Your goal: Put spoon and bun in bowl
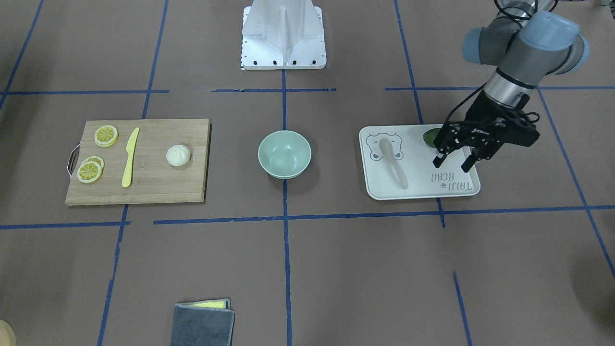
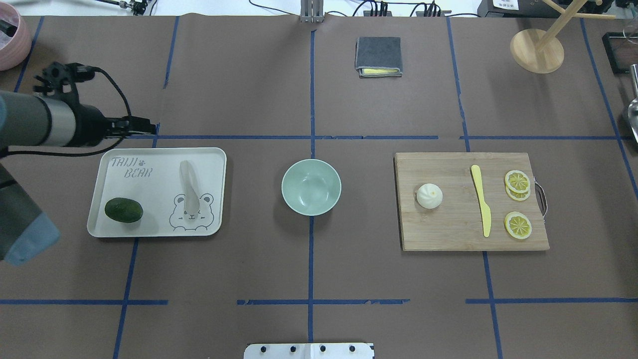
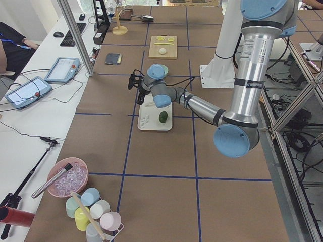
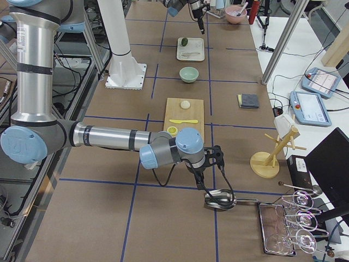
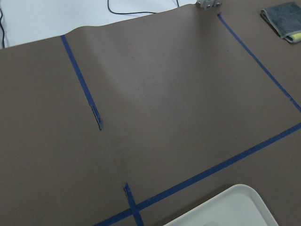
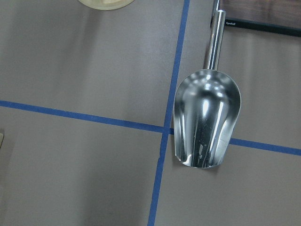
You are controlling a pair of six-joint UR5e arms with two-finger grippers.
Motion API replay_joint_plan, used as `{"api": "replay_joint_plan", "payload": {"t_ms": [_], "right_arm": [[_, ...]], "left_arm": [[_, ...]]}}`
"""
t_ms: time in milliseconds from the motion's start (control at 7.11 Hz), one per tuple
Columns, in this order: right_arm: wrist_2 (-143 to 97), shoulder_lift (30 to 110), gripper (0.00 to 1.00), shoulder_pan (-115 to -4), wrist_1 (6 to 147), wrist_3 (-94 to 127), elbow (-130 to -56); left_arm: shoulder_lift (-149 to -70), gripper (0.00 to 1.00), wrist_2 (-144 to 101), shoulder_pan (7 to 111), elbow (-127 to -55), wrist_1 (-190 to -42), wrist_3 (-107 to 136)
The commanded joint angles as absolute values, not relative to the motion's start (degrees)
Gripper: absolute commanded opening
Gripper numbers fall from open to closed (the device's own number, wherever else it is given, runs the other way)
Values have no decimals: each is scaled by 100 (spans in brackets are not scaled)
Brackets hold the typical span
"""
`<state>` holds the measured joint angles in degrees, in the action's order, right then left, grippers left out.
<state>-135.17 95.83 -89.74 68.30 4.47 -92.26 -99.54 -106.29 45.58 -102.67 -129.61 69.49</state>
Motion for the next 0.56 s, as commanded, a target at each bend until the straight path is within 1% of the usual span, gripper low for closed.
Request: {"api": "replay_joint_plan", "payload": {"t_ms": [0,141,422], "right_arm": [[-13518,9580,100,-8974,6829,439,-9202],[-13518,9589,100,-8974,6829,439,-9202],[-13518,9589,100,-8974,6829,431,-9176]], "left_arm": [[-10570,79,-9742,3782,-10248,-11583,7620],[-10652,78,-9677,3605,-10187,-11323,7629],[-10679,74,-9431,3341,-9854,-11329,7638]]}}
